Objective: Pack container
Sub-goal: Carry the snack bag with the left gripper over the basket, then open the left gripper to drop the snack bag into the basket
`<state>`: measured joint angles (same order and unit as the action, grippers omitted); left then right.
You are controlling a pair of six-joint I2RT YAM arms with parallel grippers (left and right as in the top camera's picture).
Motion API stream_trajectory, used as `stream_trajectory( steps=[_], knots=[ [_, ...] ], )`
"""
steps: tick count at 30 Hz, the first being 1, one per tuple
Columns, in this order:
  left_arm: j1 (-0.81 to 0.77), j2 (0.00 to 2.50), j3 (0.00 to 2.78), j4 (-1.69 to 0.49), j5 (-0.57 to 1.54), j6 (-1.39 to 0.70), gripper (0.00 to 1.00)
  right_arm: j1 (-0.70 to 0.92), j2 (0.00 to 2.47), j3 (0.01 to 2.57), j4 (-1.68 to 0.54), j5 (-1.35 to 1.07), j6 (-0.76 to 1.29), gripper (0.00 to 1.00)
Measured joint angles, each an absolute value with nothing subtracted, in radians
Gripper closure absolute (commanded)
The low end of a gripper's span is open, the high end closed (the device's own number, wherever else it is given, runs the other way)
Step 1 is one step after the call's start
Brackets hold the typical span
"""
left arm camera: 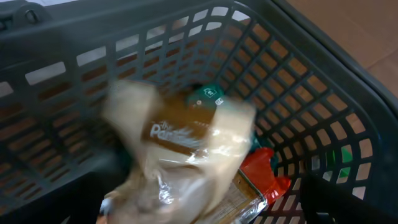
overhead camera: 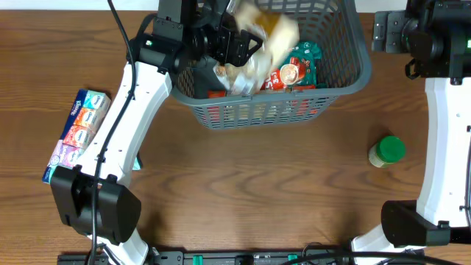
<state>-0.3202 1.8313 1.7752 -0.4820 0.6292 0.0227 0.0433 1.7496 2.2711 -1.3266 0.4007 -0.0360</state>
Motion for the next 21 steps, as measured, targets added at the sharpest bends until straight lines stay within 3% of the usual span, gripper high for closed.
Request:
stream_trajectory(
  steps=[11, 21],
  knots=[
    [-0.320, 1.794, 1.775, -0.488, 0.587, 0.004, 0.01, 0.043, 1.750, 2.271, -1.325, 0.389, -0.036, 0.01],
    [-0.306, 1.631, 1.776, -0.656, 0.228, 0.000, 0.01, -0.063, 1.750, 2.271, -1.343, 0.399, -0.021, 0.01]
  ],
)
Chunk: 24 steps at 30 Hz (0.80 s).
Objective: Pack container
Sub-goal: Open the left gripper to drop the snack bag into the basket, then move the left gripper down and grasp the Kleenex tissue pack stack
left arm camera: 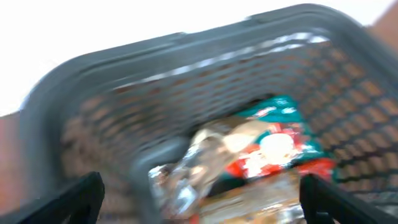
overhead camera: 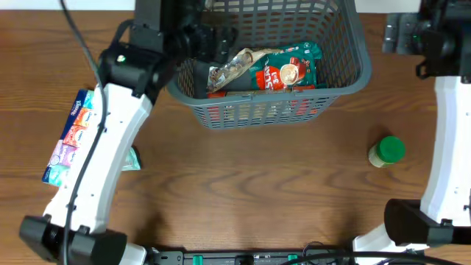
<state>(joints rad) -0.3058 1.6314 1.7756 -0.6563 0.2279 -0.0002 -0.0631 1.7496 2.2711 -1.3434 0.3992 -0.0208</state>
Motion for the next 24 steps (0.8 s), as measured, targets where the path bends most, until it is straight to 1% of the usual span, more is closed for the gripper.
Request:
stream_trajectory(
  steps=[8, 12, 17, 24],
  knots=[
    [-0.190, 1.610, 1.775, -0.865, 0.036, -0.007, 0.01, -0.311, 1.750, 2.271, -1.358, 0.386, 0.063, 0.01],
    [-0.123, 1.610, 1.775, -1.018, -0.052, -0.063, 0.01, -0.422, 1.750, 2.271, -1.354, 0.297, 0.082, 0.01],
    [-0.042, 1.610, 1.775, -1.184, -0.111, -0.189, 0.01, -0.491, 1.750, 2.271, -1.341, 0.200, 0.096, 0.01],
    [0.092, 1.610, 1.753, -1.255, -0.165, -0.286, 0.01, -0.501, 1.750, 2.271, -1.336, 0.135, 0.099, 0.01]
  ],
)
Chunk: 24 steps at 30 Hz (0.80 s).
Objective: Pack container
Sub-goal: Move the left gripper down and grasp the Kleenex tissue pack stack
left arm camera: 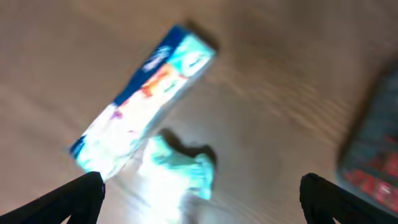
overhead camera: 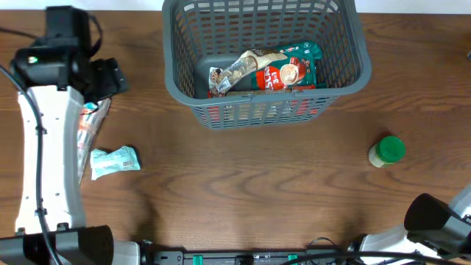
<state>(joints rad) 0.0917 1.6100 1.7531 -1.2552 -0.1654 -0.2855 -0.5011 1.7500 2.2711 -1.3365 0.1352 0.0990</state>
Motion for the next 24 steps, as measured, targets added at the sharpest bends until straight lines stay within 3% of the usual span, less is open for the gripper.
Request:
stream_trajectory(
  steps=[11, 24],
  knots=[
    [0.250, 1.626, 1.626, -1.192, -0.217, -0.136, 0.01, -0.501, 1.750, 2.271, -1.336, 0.120, 0.099, 0.01],
    [0.262, 1.703, 1.488, -1.018, -0.223, 0.196, 0.01, -0.501, 1.750, 2.271, -1.333, 0.119, 0.099, 0.01]
  ],
)
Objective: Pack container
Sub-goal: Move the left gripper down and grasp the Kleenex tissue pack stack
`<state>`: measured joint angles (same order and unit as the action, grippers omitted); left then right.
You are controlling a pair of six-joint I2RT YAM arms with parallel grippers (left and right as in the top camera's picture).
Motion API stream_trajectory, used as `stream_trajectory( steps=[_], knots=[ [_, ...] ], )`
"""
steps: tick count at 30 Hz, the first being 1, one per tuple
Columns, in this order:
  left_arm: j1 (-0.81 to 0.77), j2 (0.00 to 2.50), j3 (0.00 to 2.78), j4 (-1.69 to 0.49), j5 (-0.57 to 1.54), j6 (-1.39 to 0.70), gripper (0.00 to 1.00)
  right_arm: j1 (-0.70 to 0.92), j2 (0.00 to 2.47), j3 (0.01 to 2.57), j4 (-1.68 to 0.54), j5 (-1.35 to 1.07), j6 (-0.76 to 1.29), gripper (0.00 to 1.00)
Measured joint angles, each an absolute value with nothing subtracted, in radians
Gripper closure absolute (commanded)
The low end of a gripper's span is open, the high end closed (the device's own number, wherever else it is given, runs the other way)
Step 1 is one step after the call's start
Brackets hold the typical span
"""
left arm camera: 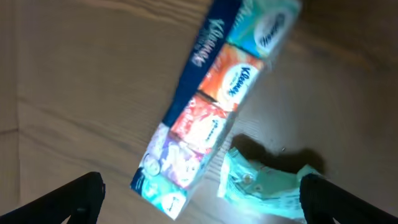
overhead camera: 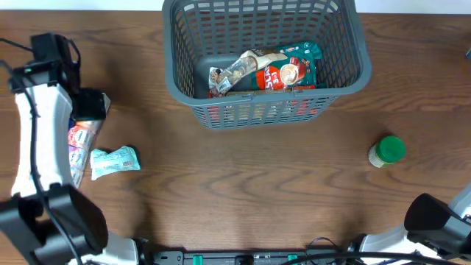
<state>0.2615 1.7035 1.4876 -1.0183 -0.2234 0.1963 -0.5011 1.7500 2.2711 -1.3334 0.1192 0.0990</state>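
The grey mesh basket [overhead camera: 353, 70] stands at the back centre and holds a clear crinkly snack bag [overhead camera: 239, 68] on red and teal packets [overhead camera: 291, 70]. At the left lies a long multi-colour tissue pack [left arm camera: 217, 99], partly under my left arm in the overhead view [overhead camera: 77, 143]. Beside it is a small teal packet [left arm camera: 267, 183], also visible from overhead [overhead camera: 114, 160]. My left gripper [left arm camera: 202, 208] hangs open above the pack's near end and the packet, holding nothing. The right gripper is out of view.
A green-lidded jar [overhead camera: 386, 151] stands alone on the wooden table [overhead camera: 257, 184] at the right. The right arm's base [overhead camera: 434, 221] sits at the front right corner. My left arm's base [overhead camera: 66, 221] is at the front left.
My left gripper has shifted a little nearer and lower over the tissue pack, which now fills more of the wrist view. It remains open. The basket, jar and packet lie as before.
First my left gripper was inside the basket with a pale snack bag at its fingers. Then the bag lay in the basket and the gripper stood open at the basket's left rim. After that it was over the tissue pack at the left, where it now hangs.
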Motion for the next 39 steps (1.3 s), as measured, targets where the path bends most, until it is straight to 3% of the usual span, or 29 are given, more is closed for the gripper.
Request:
stream_trajectory(
  steps=[22, 33, 35, 37, 39],
  knots=[
    [0.423, 1.867, 1.440, -0.870, -0.041, 0.397, 0.02, -0.501, 1.750, 2.271, -1.404, 0.119, 0.099, 0.01],
    [0.432, 2.006, 1.440, -0.848, 0.026, 0.427, 0.00, -0.501, 1.750, 2.271, -1.431, 0.119, 0.099, 0.01],
    [0.432, 2.031, 1.440, -0.841, 0.027, 0.426, 0.14, -0.501, 1.750, 2.271, -1.433, 0.119, 0.099, 0.01],
    [0.432, 2.045, 1.440, -0.834, 0.023, 0.427, 0.51, -0.501, 1.750, 2.271, -1.433, 0.119, 0.099, 0.01],
    [0.436, 2.049, 1.441, -0.833, 0.022, 0.430, 0.58, -0.501, 1.750, 2.271, -1.433, 0.119, 0.099, 0.01]
  ],
)
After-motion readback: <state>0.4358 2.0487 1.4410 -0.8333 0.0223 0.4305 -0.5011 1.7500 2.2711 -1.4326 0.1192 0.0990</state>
